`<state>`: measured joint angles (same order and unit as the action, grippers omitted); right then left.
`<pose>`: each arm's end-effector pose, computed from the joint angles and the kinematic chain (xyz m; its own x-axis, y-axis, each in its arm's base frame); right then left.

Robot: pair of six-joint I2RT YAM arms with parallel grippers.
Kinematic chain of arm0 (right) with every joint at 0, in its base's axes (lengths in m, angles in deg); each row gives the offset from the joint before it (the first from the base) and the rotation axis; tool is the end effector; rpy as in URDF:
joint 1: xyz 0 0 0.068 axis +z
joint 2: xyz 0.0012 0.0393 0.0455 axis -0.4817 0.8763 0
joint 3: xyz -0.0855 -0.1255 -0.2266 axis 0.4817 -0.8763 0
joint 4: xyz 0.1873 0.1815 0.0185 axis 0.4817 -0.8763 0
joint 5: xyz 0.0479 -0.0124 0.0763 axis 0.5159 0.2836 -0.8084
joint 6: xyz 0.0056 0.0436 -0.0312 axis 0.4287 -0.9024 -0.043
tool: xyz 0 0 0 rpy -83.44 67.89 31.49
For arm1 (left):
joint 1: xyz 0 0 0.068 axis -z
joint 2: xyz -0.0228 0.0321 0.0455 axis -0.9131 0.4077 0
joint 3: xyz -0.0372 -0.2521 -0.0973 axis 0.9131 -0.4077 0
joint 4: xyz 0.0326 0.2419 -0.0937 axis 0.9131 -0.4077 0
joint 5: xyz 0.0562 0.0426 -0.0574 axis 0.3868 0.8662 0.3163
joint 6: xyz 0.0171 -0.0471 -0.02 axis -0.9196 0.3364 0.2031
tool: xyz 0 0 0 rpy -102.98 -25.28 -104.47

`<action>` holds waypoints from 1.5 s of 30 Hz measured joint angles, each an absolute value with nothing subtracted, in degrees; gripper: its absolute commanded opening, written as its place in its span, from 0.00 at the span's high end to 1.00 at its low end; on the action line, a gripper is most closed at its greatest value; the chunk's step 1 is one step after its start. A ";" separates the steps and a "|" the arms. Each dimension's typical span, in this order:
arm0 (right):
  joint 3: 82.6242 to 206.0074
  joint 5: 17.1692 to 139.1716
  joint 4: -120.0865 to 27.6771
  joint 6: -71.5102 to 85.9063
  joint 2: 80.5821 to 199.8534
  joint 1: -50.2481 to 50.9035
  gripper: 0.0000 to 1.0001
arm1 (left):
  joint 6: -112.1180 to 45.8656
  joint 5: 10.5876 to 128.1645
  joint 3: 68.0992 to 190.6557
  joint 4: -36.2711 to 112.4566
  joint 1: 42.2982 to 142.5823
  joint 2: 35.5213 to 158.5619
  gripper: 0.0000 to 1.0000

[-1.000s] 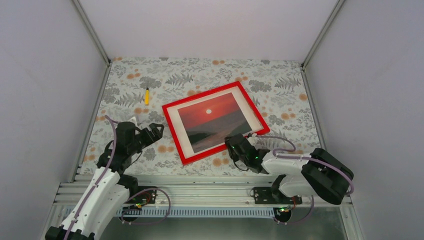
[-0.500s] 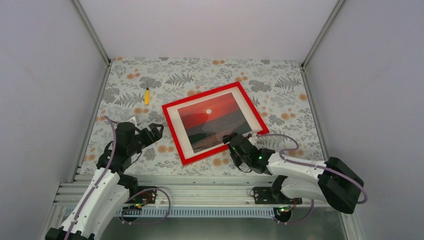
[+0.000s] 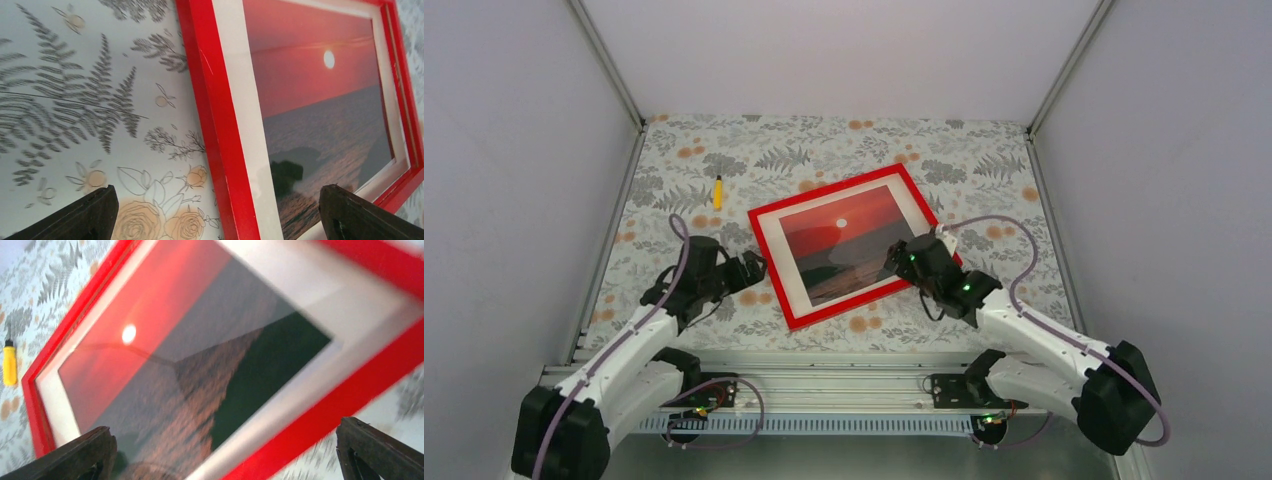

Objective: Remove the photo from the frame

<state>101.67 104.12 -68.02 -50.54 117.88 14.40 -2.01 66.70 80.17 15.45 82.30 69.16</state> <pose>0.1547 0.1299 0.2063 -0.6823 0.5353 -0.4979 0.2769 0.8196 0.5017 0.1578 -0.0534 0.1837 -0.7742 -0.4666 -0.4277 -0.1631 0.8000 -0.5774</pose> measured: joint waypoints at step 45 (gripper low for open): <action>113.76 69.60 -54.04 -2.04 153.00 -19.85 0.34 | -7.34 75.42 88.34 23.72 93.86 97.73 0.24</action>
<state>113.76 69.60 -54.04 -2.04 153.00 -19.85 -7.34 75.42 88.34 23.72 93.86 97.73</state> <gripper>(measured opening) 0.665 0.774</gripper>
